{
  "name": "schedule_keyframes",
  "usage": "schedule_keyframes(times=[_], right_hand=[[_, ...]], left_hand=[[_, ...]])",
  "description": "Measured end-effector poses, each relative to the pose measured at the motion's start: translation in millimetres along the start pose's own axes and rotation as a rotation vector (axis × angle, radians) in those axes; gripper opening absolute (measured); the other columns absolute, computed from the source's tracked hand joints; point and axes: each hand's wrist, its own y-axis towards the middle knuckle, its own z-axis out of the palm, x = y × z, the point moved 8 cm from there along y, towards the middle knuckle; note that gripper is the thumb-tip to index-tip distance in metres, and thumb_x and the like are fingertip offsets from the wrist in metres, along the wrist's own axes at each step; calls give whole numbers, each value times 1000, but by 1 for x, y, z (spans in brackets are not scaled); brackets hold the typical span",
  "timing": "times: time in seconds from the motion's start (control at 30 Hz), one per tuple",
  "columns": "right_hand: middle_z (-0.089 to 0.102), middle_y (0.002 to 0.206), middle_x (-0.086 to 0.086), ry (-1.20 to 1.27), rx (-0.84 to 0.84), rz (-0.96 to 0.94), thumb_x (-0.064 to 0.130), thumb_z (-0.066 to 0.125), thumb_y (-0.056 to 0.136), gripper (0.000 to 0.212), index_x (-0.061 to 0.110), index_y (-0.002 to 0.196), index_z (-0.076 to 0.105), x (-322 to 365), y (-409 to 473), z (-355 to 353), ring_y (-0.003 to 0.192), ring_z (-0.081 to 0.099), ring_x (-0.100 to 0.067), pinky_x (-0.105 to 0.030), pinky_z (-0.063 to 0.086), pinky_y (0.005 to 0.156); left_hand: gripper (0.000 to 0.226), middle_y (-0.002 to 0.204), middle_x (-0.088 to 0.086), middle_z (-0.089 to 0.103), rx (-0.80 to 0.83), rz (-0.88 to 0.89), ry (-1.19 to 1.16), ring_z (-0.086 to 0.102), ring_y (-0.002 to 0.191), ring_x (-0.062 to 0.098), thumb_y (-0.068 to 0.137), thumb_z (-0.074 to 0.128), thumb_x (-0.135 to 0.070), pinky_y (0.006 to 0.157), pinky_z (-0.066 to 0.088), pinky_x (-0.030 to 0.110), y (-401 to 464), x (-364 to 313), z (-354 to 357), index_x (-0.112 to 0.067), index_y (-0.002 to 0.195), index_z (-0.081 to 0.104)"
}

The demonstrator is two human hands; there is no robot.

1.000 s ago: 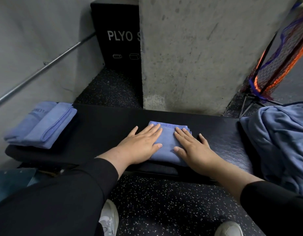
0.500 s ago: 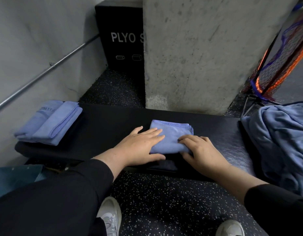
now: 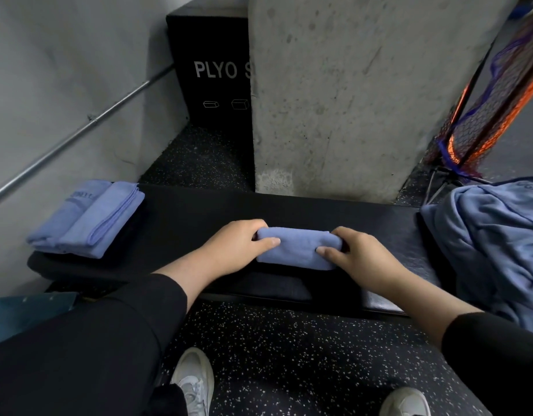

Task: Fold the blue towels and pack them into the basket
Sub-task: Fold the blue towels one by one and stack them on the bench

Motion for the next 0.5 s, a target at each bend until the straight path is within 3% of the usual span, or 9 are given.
schedule_keyframes(times=[0.07, 0.17, 0.23, 0.33, 0.43, 0.5], right_hand=[[67, 77, 8, 70, -23, 70, 45, 70, 88, 19, 29, 88, 61, -9, 8, -1, 76, 62, -9, -30, 49, 68], [65, 85, 11, 104, -61, 113, 39, 74, 86, 22, 28, 99, 60, -18, 13, 3, 82, 62, -9, -27, 45, 71], [58, 91, 11, 42, -123, 69, 35, 76, 85, 29, 29, 106, 57, -16, 14, 4, 84, 57, -11, -27, 42, 74], [52, 104, 7, -205, -250, -131, 28, 75, 84, 24, 28, 104, 61, -3, 17, 0, 92, 50, -20, -38, 44, 79], [58, 112, 9, -343, -309, -291, 30, 64, 93, 10, 26, 98, 72, 8, 14, 0, 102, 52, -22, -37, 37, 77], [61, 124, 14, -345, -230, -321, 46, 47, 97, 34, 28, 109, 74, 4, 12, 7, 118, 53, -18, -38, 38, 87]], left_hand=[[16, 77, -3, 65, -22, -31, -70, 56, 68, 11, 91, 65, -45, 67, 48, 36, 7, 2, -1, -31, 89, 59], [21, 76, -4, 59, -61, -39, -69, 51, 67, 9, 90, 71, -39, 61, 40, 28, 12, 1, 2, -30, 101, 54], [24, 95, -9, 57, -164, 22, 63, 53, 85, 10, 90, 72, -35, 74, 43, 29, 14, -4, 1, -26, 108, 59], [18, 116, -7, 59, -293, 288, 331, 54, 108, 17, 95, 67, -32, 94, 38, 34, 12, -25, 2, -22, 109, 72], [38, 144, -9, 52, -98, 300, 421, 40, 136, 13, 105, 44, -44, 111, 26, 33, 14, -22, 23, -26, 131, 65], [57, 160, -10, 35, 17, 214, 487, 22, 149, 9, 103, 33, -57, 119, 16, 34, 14, -12, 32, -27, 151, 45]])
